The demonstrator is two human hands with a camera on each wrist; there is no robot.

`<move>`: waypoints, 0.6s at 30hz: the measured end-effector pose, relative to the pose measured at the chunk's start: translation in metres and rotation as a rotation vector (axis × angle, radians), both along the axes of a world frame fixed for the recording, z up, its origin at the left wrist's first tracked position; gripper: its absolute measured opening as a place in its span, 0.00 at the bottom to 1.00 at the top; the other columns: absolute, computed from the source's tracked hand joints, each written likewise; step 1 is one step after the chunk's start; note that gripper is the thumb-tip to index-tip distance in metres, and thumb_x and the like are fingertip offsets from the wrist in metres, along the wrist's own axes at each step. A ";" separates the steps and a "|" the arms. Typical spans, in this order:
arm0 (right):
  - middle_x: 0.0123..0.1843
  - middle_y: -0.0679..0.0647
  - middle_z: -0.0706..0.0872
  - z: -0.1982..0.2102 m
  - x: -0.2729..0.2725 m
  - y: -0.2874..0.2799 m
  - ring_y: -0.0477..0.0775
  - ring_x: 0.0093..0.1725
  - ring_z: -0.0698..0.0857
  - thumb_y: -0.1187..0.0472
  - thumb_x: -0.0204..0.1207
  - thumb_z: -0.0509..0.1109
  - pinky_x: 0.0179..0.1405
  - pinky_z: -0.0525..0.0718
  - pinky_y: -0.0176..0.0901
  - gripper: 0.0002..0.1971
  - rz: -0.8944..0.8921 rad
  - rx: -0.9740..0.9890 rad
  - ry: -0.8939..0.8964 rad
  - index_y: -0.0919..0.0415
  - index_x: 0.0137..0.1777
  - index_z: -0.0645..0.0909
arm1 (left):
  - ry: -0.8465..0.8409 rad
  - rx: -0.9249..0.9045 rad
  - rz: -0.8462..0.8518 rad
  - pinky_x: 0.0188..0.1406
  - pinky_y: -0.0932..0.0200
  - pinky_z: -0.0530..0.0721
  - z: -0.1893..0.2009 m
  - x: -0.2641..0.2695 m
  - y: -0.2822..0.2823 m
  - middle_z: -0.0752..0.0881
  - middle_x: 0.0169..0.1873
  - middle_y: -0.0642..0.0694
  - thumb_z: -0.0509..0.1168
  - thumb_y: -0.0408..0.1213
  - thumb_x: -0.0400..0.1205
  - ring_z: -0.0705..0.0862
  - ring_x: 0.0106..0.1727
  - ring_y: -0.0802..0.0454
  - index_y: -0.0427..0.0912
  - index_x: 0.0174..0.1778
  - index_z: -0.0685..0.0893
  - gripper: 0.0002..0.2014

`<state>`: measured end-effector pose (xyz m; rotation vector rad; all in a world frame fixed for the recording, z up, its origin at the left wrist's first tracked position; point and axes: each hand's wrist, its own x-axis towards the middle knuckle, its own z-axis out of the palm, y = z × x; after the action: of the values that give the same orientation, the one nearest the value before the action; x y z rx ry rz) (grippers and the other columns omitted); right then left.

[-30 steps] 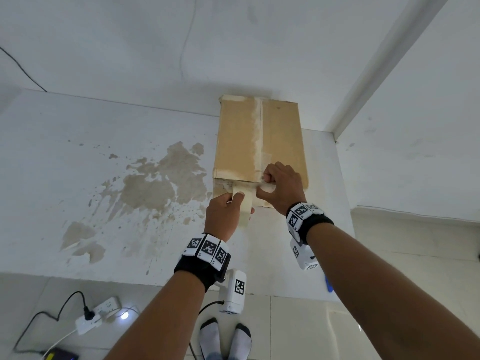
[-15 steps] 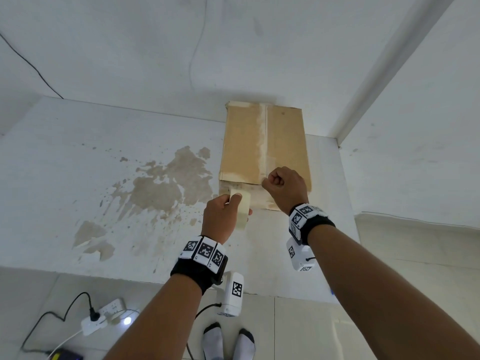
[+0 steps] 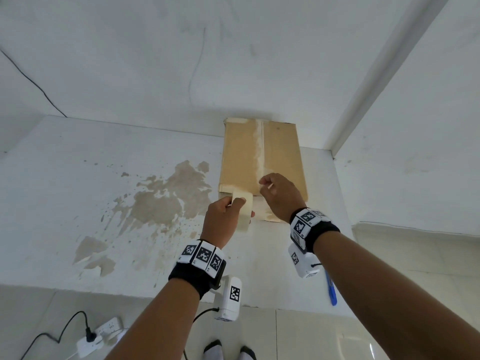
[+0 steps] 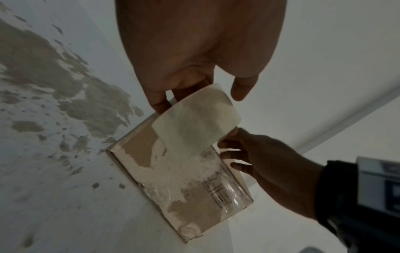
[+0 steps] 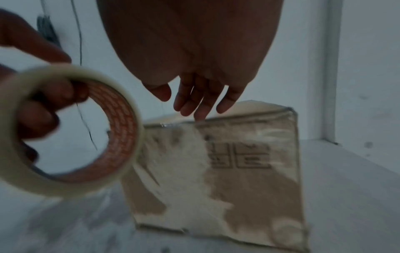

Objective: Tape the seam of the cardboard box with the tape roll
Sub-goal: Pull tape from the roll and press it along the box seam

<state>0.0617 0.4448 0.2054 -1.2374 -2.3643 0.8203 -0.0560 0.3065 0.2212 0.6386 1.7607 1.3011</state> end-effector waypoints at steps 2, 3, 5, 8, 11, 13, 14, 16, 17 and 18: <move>0.56 0.48 0.88 0.020 -0.008 -0.002 0.49 0.52 0.85 0.55 0.85 0.62 0.55 0.80 0.42 0.12 -0.042 -0.146 0.144 0.56 0.60 0.83 | -0.029 0.040 -0.026 0.50 0.36 0.90 0.011 0.001 0.003 0.95 0.34 0.43 0.64 0.35 0.84 0.92 0.36 0.44 0.34 0.48 0.90 0.11; 0.57 0.49 0.88 0.031 -0.012 -0.002 0.49 0.54 0.86 0.53 0.87 0.59 0.56 0.80 0.42 0.14 -0.051 -0.191 0.197 0.57 0.63 0.83 | -0.026 0.055 -0.041 0.49 0.35 0.90 0.017 0.000 0.005 0.96 0.35 0.43 0.63 0.34 0.84 0.92 0.36 0.44 0.34 0.49 0.90 0.11; 0.56 0.48 0.89 0.055 -0.017 0.000 0.49 0.54 0.86 0.50 0.89 0.56 0.59 0.81 0.45 0.18 -0.044 -0.234 0.237 0.57 0.66 0.81 | 0.009 0.083 -0.064 0.47 0.38 0.91 0.030 0.000 0.010 0.96 0.36 0.44 0.62 0.34 0.83 0.92 0.37 0.45 0.36 0.49 0.91 0.11; 0.58 0.49 0.88 0.087 -0.017 0.006 0.53 0.59 0.86 0.45 0.88 0.53 0.65 0.80 0.51 0.22 0.011 -0.206 0.177 0.57 0.66 0.81 | 0.060 0.136 -0.085 0.40 0.50 0.88 0.055 0.000 0.015 0.96 0.36 0.47 0.62 0.34 0.84 0.90 0.33 0.51 0.38 0.47 0.92 0.12; 0.62 0.56 0.89 0.109 -0.016 0.009 0.60 0.62 0.86 0.36 0.82 0.51 0.67 0.79 0.56 0.33 0.094 -0.222 0.067 0.61 0.65 0.83 | 0.106 0.164 -0.086 0.35 0.54 0.83 0.071 -0.001 0.020 0.96 0.35 0.50 0.63 0.35 0.84 0.88 0.32 0.50 0.38 0.45 0.92 0.12; 0.66 0.57 0.87 0.131 -0.014 0.008 0.59 0.65 0.85 0.37 0.82 0.55 0.67 0.79 0.53 0.31 0.120 -0.221 0.034 0.63 0.64 0.84 | 0.127 0.200 -0.088 0.34 0.56 0.86 0.089 0.000 0.024 0.96 0.34 0.50 0.63 0.34 0.84 0.89 0.32 0.51 0.38 0.46 0.92 0.11; 0.65 0.52 0.87 0.143 -0.013 0.007 0.56 0.65 0.84 0.41 0.83 0.58 0.64 0.77 0.48 0.26 0.131 -0.207 0.025 0.61 0.64 0.85 | 0.135 0.221 -0.090 0.33 0.59 0.87 0.098 0.002 0.025 0.95 0.34 0.49 0.63 0.34 0.84 0.89 0.31 0.54 0.37 0.46 0.92 0.11; 0.59 0.47 0.85 0.161 -0.012 0.006 0.51 0.60 0.84 0.48 0.84 0.62 0.57 0.75 0.43 0.18 0.151 -0.177 0.035 0.56 0.63 0.86 | 0.158 0.254 -0.100 0.30 0.61 0.85 0.117 0.004 0.027 0.96 0.34 0.47 0.64 0.34 0.83 0.88 0.28 0.57 0.37 0.45 0.92 0.11; 0.57 0.46 0.86 0.168 -0.010 0.005 0.50 0.57 0.84 0.48 0.84 0.64 0.56 0.76 0.43 0.16 0.145 -0.165 0.052 0.55 0.61 0.87 | 0.168 0.263 -0.109 0.30 0.60 0.83 0.123 0.006 0.027 0.96 0.35 0.47 0.64 0.35 0.83 0.87 0.28 0.55 0.38 0.44 0.92 0.11; 0.56 0.44 0.86 0.175 -0.008 0.005 0.49 0.56 0.85 0.48 0.83 0.65 0.55 0.78 0.43 0.15 0.128 -0.158 0.071 0.53 0.60 0.88 | 0.181 0.270 -0.121 0.32 0.57 0.83 0.127 0.007 0.028 0.96 0.35 0.47 0.63 0.36 0.82 0.87 0.29 0.51 0.38 0.43 0.92 0.12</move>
<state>0.0532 0.4496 0.3800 -1.1035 -2.3793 1.0925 -0.0490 0.3342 0.3482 1.0266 1.6713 1.4464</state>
